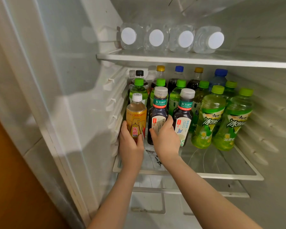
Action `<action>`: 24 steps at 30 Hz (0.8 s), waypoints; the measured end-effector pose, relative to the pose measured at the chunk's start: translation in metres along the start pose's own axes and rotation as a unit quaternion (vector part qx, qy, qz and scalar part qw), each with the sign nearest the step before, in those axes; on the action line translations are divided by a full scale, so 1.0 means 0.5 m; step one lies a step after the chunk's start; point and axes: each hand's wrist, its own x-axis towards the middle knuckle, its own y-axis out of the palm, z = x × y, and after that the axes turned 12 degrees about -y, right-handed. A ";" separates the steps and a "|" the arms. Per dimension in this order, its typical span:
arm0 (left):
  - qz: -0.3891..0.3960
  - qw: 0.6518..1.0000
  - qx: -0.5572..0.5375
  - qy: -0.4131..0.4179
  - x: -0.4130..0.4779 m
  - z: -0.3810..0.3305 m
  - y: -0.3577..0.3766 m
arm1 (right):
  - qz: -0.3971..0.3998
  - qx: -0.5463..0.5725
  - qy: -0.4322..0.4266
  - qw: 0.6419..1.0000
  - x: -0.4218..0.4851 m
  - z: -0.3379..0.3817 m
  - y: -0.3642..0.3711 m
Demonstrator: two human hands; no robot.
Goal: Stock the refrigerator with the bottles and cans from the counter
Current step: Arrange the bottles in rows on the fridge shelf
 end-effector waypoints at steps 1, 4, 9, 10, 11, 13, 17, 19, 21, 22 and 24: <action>0.000 1.000 0.001 -0.002 0.000 0.000 -0.001 | 0.003 -0.002 0.000 1.000 0.002 -0.001 -0.001; -0.002 1.000 0.004 -0.001 -0.002 -0.003 -0.002 | 0.019 0.011 -0.002 1.000 0.004 -0.006 -0.009; -0.009 1.000 0.010 0.027 -0.009 -0.008 -0.005 | -0.008 0.046 -0.077 0.996 -0.033 -0.030 -0.043; -0.015 0.999 0.012 0.033 -0.011 -0.009 -0.004 | -0.028 0.053 -0.096 0.994 -0.044 -0.040 -0.052; -0.024 0.999 0.014 0.037 -0.014 -0.009 -0.004 | -0.050 0.066 -0.108 0.991 -0.053 -0.051 -0.061; -0.037 0.998 0.015 0.043 -0.015 -0.011 -0.002 | -0.094 0.087 -0.102 0.987 -0.067 -0.076 -0.074; -0.036 0.998 0.027 0.040 -0.014 -0.012 0.004 | -0.141 0.068 -0.039 0.987 -0.070 -0.125 -0.078; -0.035 0.998 0.037 0.034 -0.012 -0.014 0.005 | -0.121 0.064 0.006 0.991 -0.064 -0.136 -0.069; -0.034 0.998 0.051 0.028 -0.010 -0.017 0.007 | -0.081 0.068 0.052 0.993 -0.055 -0.142 -0.059; -0.032 0.997 0.059 0.026 -0.010 -0.018 0.009 | -0.064 0.065 0.064 0.994 -0.051 -0.143 -0.053; -0.029 0.997 0.073 0.017 -0.009 -0.019 0.010 | -0.042 0.055 0.070 0.995 -0.040 -0.144 -0.043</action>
